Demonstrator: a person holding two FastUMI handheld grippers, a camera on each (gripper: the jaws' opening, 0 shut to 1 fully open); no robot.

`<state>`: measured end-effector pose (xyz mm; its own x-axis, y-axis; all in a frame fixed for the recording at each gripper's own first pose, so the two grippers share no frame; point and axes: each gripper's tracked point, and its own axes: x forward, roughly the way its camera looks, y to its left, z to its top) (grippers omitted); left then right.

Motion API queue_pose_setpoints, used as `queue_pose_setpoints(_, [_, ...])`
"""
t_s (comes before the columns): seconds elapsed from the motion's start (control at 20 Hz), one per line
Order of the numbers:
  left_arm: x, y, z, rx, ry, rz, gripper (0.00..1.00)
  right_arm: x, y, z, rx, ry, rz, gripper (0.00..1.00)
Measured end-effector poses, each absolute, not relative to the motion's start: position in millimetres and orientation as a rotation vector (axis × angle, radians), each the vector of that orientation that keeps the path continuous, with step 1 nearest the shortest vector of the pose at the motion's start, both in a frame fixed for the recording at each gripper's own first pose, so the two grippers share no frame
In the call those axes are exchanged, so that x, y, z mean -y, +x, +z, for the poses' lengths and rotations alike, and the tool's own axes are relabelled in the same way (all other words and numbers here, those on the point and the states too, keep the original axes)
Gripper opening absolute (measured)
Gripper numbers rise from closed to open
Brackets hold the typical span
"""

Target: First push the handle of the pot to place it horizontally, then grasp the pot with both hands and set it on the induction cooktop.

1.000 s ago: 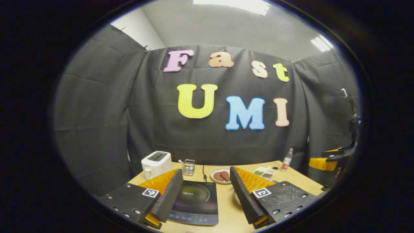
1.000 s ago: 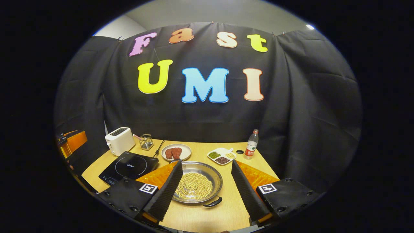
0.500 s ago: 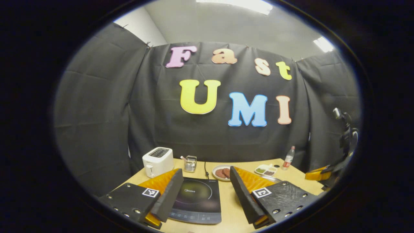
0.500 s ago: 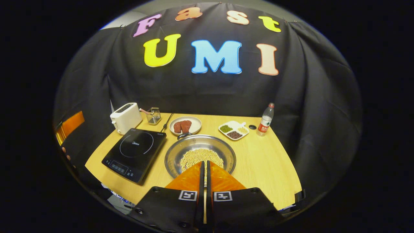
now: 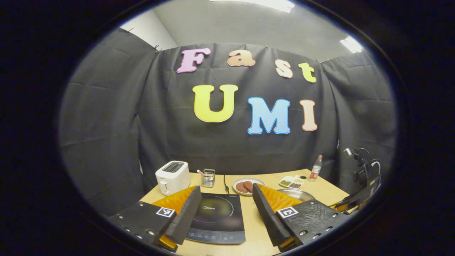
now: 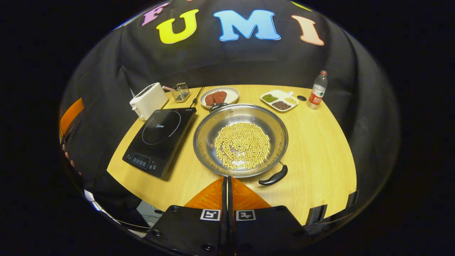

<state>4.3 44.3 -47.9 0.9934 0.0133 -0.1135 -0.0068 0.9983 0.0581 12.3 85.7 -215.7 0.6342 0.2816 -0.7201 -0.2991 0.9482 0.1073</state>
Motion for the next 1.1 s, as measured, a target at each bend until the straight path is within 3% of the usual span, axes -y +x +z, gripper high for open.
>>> queue_pose_setpoints(0.55, [4.9, 20.8, -59.5, -0.164, 0.061, 0.073, 0.88, -74.3, 26.0, -277.6, -1.040, 0.013, 0.421, 0.02])
queue_pose_setpoints(1.1, [24.4, 34.1, -80.2, -0.209, 0.018, 0.112, 0.88, -65.3, 48.7, -313.2, -1.120, -0.042, 0.454, 0.02])
